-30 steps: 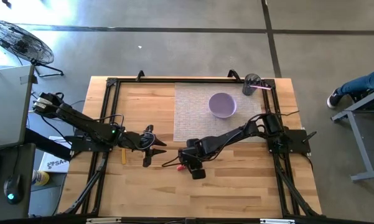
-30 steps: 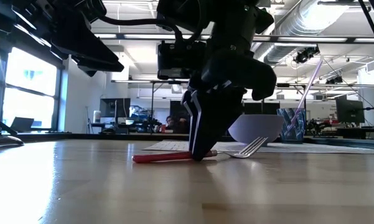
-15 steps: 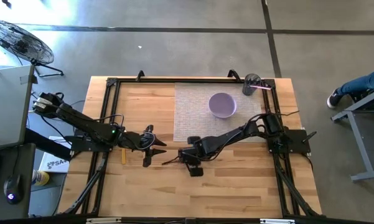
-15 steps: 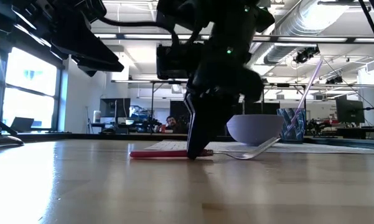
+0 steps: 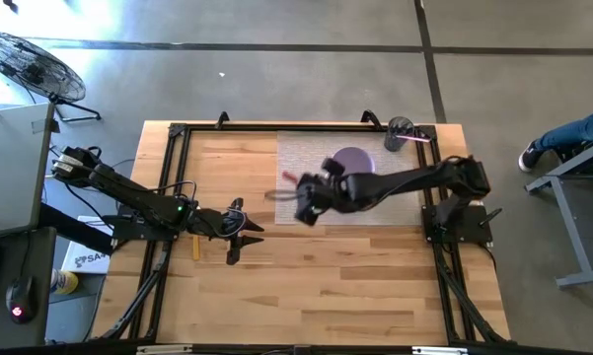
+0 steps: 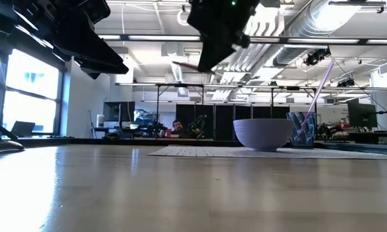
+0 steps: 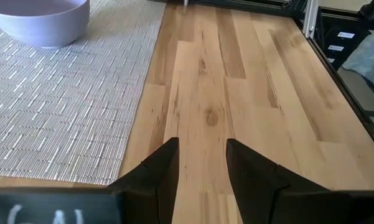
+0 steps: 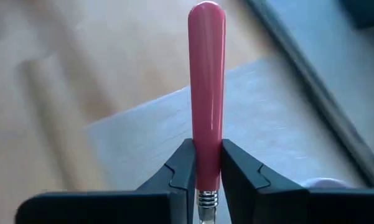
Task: Pick & Place Utensil
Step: Put the pink fork into the purple bowl, then adjust the purple bowl on the mat, then put the spoon into the bowl, then put the yellow spoon into the purple bowl
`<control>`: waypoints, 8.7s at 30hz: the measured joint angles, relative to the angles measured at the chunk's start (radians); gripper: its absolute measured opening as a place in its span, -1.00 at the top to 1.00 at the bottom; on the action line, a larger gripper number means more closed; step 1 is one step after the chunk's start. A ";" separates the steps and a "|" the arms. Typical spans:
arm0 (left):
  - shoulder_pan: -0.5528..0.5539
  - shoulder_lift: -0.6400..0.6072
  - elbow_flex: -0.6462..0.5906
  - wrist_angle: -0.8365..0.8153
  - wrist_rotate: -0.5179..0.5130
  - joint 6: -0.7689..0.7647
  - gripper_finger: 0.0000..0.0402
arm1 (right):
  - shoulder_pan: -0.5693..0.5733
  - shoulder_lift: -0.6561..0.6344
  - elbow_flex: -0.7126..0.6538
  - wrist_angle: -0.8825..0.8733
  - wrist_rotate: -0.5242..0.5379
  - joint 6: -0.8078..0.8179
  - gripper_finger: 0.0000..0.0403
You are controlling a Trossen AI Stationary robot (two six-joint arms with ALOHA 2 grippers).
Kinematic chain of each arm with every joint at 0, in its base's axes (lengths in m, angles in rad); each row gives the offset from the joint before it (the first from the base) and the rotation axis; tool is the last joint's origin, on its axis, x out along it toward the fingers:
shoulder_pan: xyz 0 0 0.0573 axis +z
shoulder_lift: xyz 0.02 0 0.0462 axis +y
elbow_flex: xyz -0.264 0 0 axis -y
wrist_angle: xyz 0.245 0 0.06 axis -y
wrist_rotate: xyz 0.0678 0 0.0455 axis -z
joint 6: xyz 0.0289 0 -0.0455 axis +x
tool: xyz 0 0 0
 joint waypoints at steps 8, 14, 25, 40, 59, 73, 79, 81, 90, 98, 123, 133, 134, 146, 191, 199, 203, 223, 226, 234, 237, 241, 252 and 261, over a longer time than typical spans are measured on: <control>0.000 0.000 0.000 -0.001 0.000 0.000 0.36 | -0.109 -0.083 0.000 -0.030 0.146 0.043 0.75; 0.000 0.000 0.000 0.000 0.000 0.000 0.36 | -0.190 -0.088 -0.027 -0.024 0.218 0.100 0.75; 0.000 0.000 0.000 -0.001 0.000 0.000 0.36 | -0.363 -0.264 -0.573 0.526 0.179 0.063 0.75; 0.000 0.000 0.000 -0.002 0.000 0.000 0.36 | -0.471 -0.298 -0.969 1.123 -0.166 -0.125 0.69; 0.000 0.000 0.000 -0.001 0.000 0.000 0.36 | -0.459 -0.411 -0.967 1.101 -0.201 -0.087 0.26; 0.000 0.000 0.000 -0.001 0.000 0.000 0.36 | -0.082 -0.557 -0.967 0.968 -0.158 -0.023 0.29; 0.000 0.000 0.000 -0.002 0.000 0.000 0.36 | 0.022 -0.566 -0.967 0.724 -0.160 0.187 0.33; 0.000 0.000 0.000 -0.001 0.000 0.000 0.36 | 0.021 -0.567 -0.967 0.603 -0.184 0.271 0.33; 0.000 0.000 0.000 -0.001 0.000 0.000 0.36 | -0.060 -0.567 -0.967 0.242 -0.099 0.413 0.34; 0.000 0.000 0.000 0.029 0.003 -0.004 0.36 | -0.209 -0.567 -0.967 0.368 -0.053 0.262 0.34; -0.123 0.006 0.000 0.246 0.194 -0.219 0.36 | 0.126 -0.569 -0.967 0.571 -0.047 0.460 0.34; -0.418 0.209 0.087 0.358 -0.121 -0.281 0.36 | 0.317 -0.568 -0.967 0.875 0.167 0.273 0.34; -0.432 0.239 0.117 0.350 -0.123 -0.291 0.36 | 0.327 -0.568 -0.967 0.893 0.170 0.265 0.34; -0.521 0.413 0.563 -0.554 -0.125 -0.723 0.36 | 0.447 -0.567 -0.967 0.910 0.270 0.279 0.34; -0.518 0.420 0.120 -1.172 -0.096 -2.120 0.28 | 0.484 -0.416 -0.967 1.013 0.262 0.346 0.34; -0.517 0.420 0.121 -1.162 -0.114 -2.117 0.76 | 0.484 -0.416 -0.967 1.013 0.220 0.324 0.34; -0.517 0.422 0.153 -1.166 -0.168 -2.068 0.76 | 0.484 -0.416 -0.967 1.019 0.219 0.296 0.34; -0.516 0.422 0.622 -0.959 -0.863 -1.159 1.00 | 0.426 -0.014 -0.911 1.796 0.015 -0.073 0.02; -0.491 0.422 0.632 -0.956 -0.851 -1.116 1.00 | 0.400 0.042 -0.837 1.779 0.013 -0.074 -0.05; -0.436 0.462 0.595 -0.942 -0.775 -1.122 1.00 | 0.394 0.066 -0.647 1.306 -0.093 -0.053 -0.06; -0.438 0.492 0.596 -0.920 -0.777 -1.118 1.00 | 0.407 0.066 -0.524 1.034 -0.130 -0.035 -0.04; -0.438 0.526 0.596 -0.895 -0.771 -1.094 1.00 | 0.440 0.078 -0.357 0.714 -0.163 -0.013 -0.04; -0.445 0.536 0.596 -0.931 -0.715 -1.091 1.00 | 0.422 0.321 0.014 0.352 -0.339 -0.083 -0.04; -0.465 0.509 0.597 -1.009 -0.663 -1.091 1.00 | 0.335 0.452 0.208 0.060 -0.443 -0.115 -0.03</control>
